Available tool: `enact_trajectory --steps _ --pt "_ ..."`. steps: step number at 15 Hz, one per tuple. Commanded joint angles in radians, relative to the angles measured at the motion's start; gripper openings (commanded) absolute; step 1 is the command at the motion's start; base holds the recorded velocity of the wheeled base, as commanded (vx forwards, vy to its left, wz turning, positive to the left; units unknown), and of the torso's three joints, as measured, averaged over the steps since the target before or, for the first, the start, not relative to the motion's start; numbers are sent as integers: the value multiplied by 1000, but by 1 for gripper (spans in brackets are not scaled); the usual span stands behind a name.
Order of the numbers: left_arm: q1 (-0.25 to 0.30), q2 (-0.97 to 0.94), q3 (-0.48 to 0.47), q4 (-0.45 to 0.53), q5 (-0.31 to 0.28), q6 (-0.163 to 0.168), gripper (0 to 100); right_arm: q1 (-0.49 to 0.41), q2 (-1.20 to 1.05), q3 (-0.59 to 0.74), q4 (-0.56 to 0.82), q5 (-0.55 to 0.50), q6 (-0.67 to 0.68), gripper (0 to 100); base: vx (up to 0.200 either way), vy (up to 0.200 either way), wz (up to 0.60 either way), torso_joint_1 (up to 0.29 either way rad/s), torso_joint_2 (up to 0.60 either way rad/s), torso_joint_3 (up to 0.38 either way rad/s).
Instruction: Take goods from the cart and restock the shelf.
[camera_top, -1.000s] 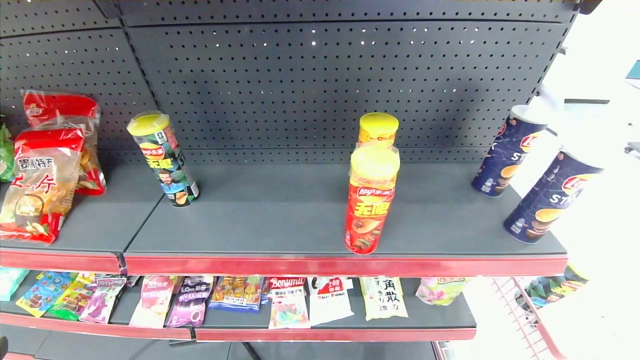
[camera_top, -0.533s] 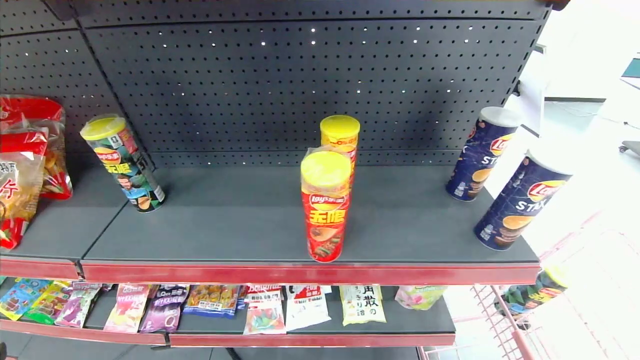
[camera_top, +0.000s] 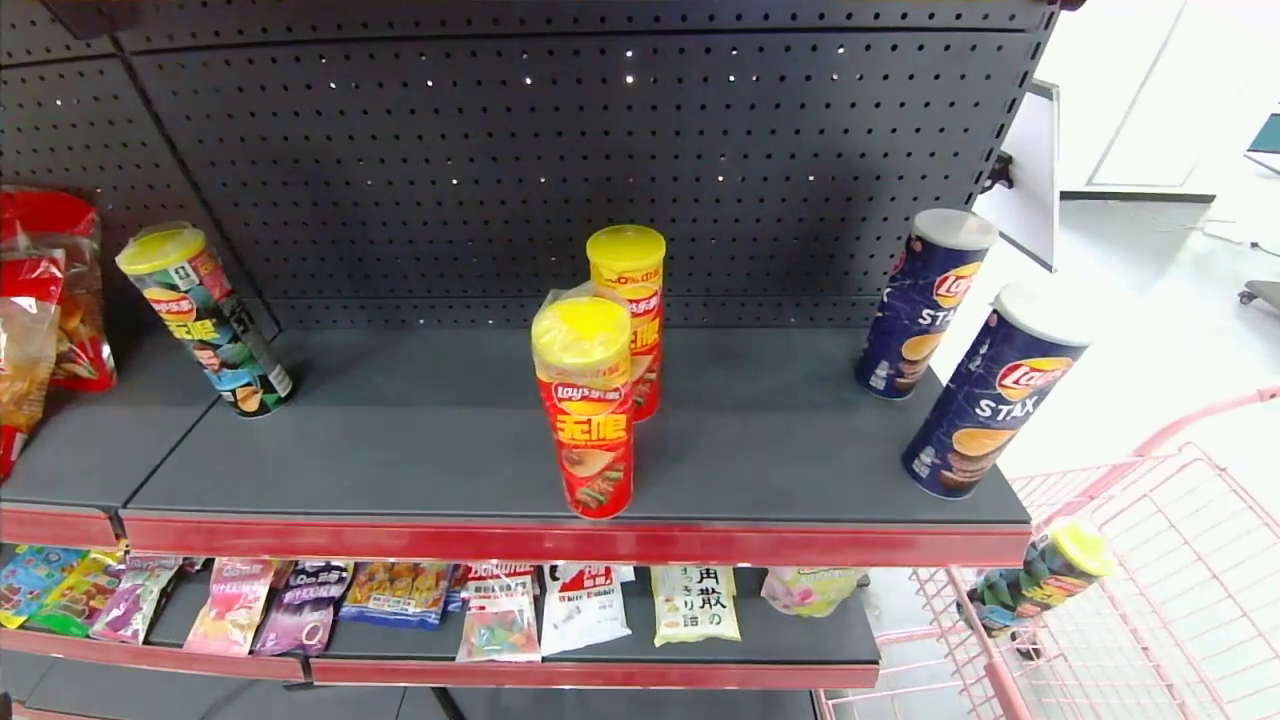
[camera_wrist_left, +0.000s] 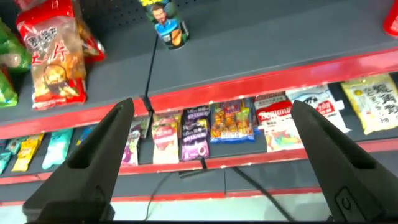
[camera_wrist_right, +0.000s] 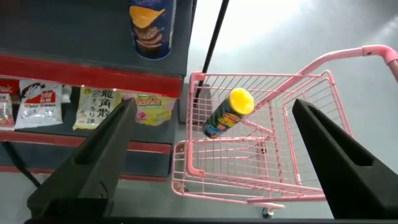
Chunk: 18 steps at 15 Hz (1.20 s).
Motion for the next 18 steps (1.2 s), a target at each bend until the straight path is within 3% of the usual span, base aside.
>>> enact_trajectory --steps 1,3,15,18 --pt "-1 3 1 0 1 0 100 0 2 3 0 0 -1 100 -200 0 0 7 7 7" --pt "-1 0 1 0 1 0 100 0 1 3 0 0 -1 100 0 0 0 0 0 0" --pt "-18 -71 -1 -2 -10 5 100 0 7 20 0 -2 -1 100 0 0 -600 6 3 4" --pt "-24 -75 -1 -2 -10 5 100 -2 10 23 -3 -5 -2 100 0 0 0 0 0 0"
